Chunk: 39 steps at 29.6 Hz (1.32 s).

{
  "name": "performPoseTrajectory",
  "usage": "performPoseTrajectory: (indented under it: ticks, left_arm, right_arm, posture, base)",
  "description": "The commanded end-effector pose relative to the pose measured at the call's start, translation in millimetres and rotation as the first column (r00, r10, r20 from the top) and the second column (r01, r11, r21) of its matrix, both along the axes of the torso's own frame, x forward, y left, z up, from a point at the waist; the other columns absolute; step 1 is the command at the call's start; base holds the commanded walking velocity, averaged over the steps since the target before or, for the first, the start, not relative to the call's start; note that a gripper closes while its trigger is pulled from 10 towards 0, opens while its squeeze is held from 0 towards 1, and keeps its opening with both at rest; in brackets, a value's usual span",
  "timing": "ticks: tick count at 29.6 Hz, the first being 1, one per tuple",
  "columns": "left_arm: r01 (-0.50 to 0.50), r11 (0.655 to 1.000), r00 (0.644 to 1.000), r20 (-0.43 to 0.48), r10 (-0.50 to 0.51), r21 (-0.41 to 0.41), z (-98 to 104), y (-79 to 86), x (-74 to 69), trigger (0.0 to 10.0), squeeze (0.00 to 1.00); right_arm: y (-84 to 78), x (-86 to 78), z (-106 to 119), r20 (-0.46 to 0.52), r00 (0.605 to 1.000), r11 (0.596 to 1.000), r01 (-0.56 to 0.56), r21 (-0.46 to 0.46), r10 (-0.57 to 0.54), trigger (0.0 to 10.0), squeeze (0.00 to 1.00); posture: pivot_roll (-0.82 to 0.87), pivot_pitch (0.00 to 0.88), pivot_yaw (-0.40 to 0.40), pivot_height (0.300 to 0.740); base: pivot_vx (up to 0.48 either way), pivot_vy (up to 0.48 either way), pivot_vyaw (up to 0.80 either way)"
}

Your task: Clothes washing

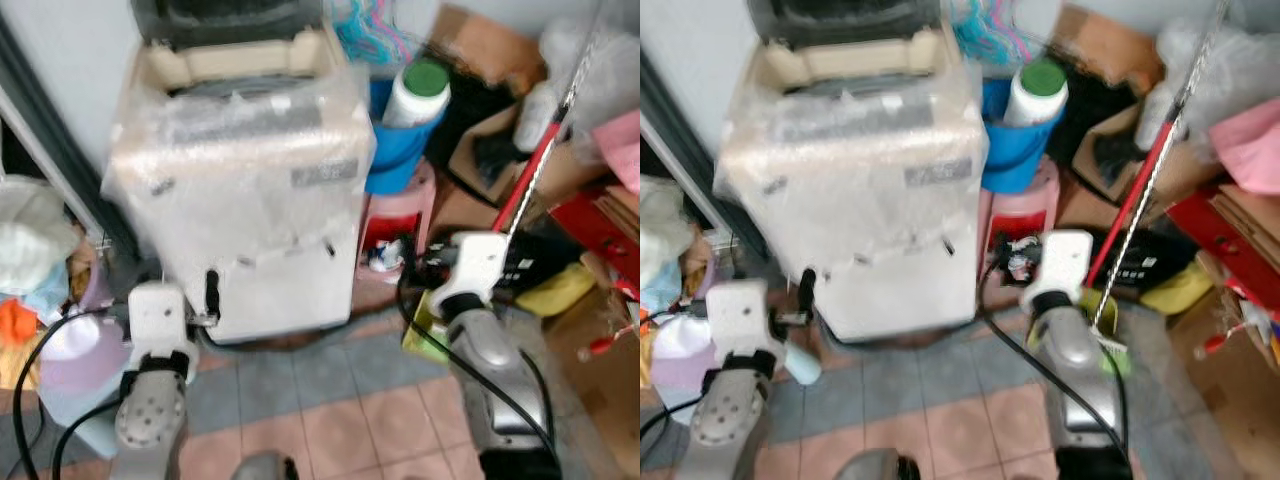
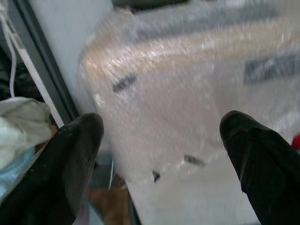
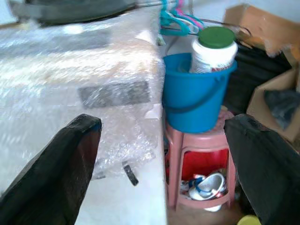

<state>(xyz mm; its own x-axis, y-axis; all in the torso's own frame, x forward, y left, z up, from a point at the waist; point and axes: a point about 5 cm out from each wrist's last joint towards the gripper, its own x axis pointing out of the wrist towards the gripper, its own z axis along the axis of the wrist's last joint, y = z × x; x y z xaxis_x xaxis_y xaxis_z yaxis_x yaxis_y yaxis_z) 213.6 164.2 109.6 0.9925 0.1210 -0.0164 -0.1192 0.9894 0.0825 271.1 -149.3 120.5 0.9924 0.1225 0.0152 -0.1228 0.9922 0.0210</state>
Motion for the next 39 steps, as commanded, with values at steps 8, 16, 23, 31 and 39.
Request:
performPoseTrajectory:
  ticks: [8,16,23,31,39]
  left_arm:
    - [-0.036,0.999,0.999,-0.041,0.035,-0.017,-2.1,0.1,-2.6,10.0,0.0]
    - [-0.039,0.999,0.998,-0.041,0.037,-0.037,-1.7,-0.8,-0.1,10.0,0.0]
    - [0.002,0.999,1.0,-0.021,-0.003,-0.039,3.1,-2.0,-0.2,10.0,0.0]
    - [0.004,0.998,1.0,-0.029,-0.006,-0.065,2.4,-0.5,0.8,10.0,0.0]
    - [0.018,0.997,0.999,-0.026,-0.02,-0.08,3.9,-0.1,1.6,10.0,0.0]
  right_arm:
    - [-10.3,-3.5,-5.3,-0.05,0.996,0.99,0.068,-0.124,-0.074,10.0,0.0]
    - [-1.8,-9.6,-7.1,-0.067,0.998,0.999,-0.022,-0.047,0.019,10.0,0.0]
    - [-1.6,-9.9,-1.4,-0.035,0.998,0.995,-0.056,-0.08,0.054,10.0,0.0]
    - [-1.1,-11.8,-0.4,-0.025,0.998,0.994,-0.065,-0.086,0.063,10.0,0.0]
    - [-0.3,-11.3,-1.1,-0.021,0.997,0.992,-0.076,-0.1,0.074,10.0,0.0]
  posture:
    - [0.04,0.031,0.034,0.74]
    - [0.03,0.039,0.025,0.74]
    - [0.03,0.039,0.015,0.74]
    - [0.02,0.039,0.025,0.74]
    - [0.03,0.044,0.032,0.74]
  base:
    - [0.0,0.48,0.0]
    - [0.0,0.48,0.0]
    - [0.0,0.069,0.46]
    - [0.0,0.0,0.8]
    - [0.0,0.0,0.8]
